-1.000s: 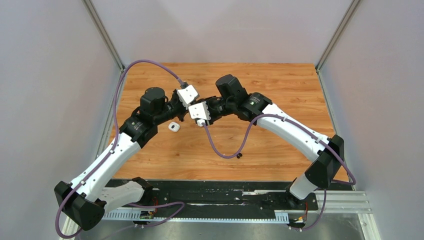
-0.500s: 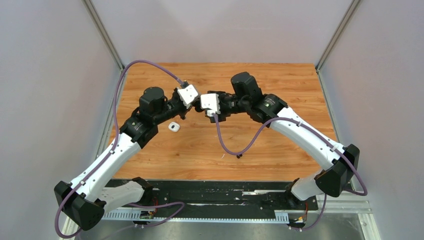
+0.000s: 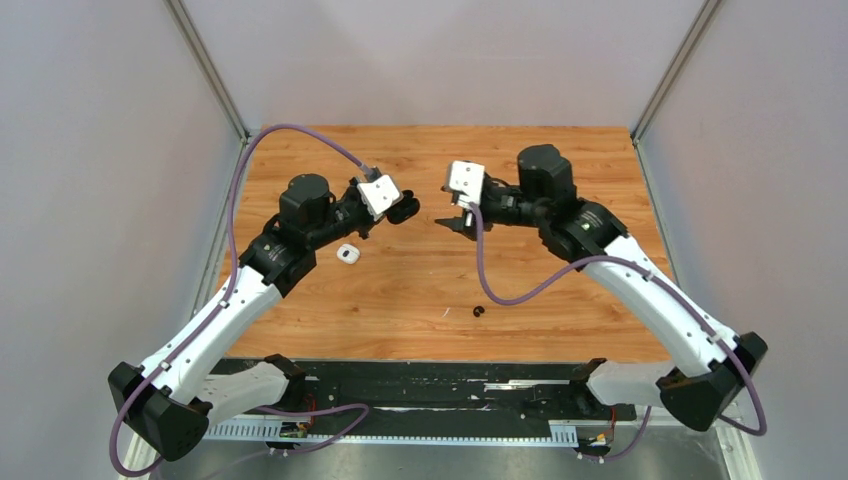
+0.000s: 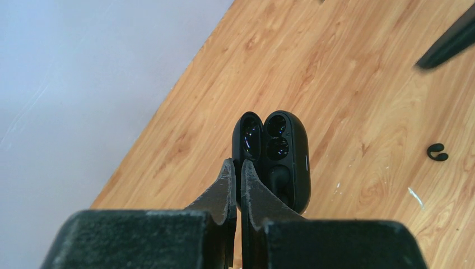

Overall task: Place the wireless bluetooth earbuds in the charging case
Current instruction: Adjust the earbud at the center of the board.

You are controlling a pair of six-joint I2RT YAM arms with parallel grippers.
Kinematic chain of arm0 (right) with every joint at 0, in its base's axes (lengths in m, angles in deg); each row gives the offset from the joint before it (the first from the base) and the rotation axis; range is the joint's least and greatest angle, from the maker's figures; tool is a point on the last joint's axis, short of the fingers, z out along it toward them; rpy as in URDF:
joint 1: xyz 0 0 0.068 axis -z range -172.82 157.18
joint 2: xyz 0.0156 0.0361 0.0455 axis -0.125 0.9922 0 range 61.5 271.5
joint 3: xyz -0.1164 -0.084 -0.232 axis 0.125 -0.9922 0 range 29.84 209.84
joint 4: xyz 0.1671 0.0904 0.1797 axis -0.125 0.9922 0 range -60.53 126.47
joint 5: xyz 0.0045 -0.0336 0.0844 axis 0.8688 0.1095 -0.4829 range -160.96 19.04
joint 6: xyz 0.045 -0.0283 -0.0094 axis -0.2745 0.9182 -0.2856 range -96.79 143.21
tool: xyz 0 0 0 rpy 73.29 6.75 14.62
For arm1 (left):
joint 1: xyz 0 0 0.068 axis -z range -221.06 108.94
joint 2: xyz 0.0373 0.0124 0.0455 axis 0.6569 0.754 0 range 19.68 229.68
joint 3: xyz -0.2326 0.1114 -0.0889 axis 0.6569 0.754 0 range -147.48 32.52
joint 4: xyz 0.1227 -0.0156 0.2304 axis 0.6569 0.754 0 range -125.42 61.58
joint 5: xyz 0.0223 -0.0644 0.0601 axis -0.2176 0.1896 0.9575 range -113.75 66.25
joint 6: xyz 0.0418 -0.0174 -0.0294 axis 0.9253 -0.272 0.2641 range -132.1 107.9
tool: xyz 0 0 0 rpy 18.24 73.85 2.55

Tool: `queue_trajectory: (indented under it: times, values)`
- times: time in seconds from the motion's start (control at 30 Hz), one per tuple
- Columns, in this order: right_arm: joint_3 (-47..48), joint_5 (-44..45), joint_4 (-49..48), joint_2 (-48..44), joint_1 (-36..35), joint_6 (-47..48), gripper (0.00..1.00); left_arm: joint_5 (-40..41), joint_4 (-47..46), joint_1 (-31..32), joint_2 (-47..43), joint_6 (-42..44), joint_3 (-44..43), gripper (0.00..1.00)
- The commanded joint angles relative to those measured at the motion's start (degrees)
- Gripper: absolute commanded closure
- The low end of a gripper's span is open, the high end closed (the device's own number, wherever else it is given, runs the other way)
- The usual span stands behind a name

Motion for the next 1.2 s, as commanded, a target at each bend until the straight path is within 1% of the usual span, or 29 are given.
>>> queue_trajectory:
  times: [0.0,0.1,0.17,0.23,0.3,0.4,0.57,0.67,0.77,0.83,0.93,1.03,1.17]
  values:
    - [-7.57,0.84,-2.34,-6.87,3.98,-9.95,0.41,1.47,0.71,0.3,-0.93,2.65,-2.53,1.0]
    - [-15.44,-4.47,0.3,-9.85,8.68,-10.28,0.48,1.78,1.45,0.36,-1.08,2.92,-2.63,1.0]
    - [-19.81,-8.2,4.0,-9.93,11.35,-7.82,0.52,1.88,2.06,0.33,-1.05,3.17,-2.69,1.0]
    - [-23.13,-10.61,8.44,-8.6,12.09,-4.08,0.59,1.79,2.61,0.35,-1.08,3.37,-2.68,1.0]
    - [-26.52,-12.91,11.57,-6.66,12.19,0.99,0.62,1.66,3.16,0.35,-1.16,3.47,-2.74,1.0]
    - [-30.29,-14.19,12.08,-2.39,12.1,5.59,0.6,1.84,3.8,0.36,-1.54,3.75,-2.66,1.0]
    - [-29.47,-12.92,11.19,4.71,12.18,9.89,0.6,2.36,5.01,0.34,-2.42,4.11,-2.51,1.0]
    - [-28.76,-13.08,12.38,7.39,12.04,15.17,0.58,2.32,5.03,0.31,-2.79,4.03,-2.1,1.0]
    - [-28.66,-11.94,12.77,9.44,11.11,19.37,0.59,2.17,4.89,0.36,-2.89,3.7,-1.82,1.0]
    - [-27.77,-11.03,12.73,10.39,10.09,19.06,0.61,2.24,4.86,0.36,-2.92,3.63,-1.89,1.0]
    - [-26.38,-10.72,12.14,11.12,8.59,15.65,0.66,2.39,4.79,0.36,-2.94,3.76,-2.06,1.0]
    - [-27.48,-10.13,11.32,11.04,7.45,13.87,0.68,2.5,4.76,0.36,-2.86,3.68,-2.02,1.0]
    - [-29.37,-8.54,10.34,10.64,7.01,14.17,0.73,2.35,4.57,0.36,-2.95,3.26,-1.78,1.0]
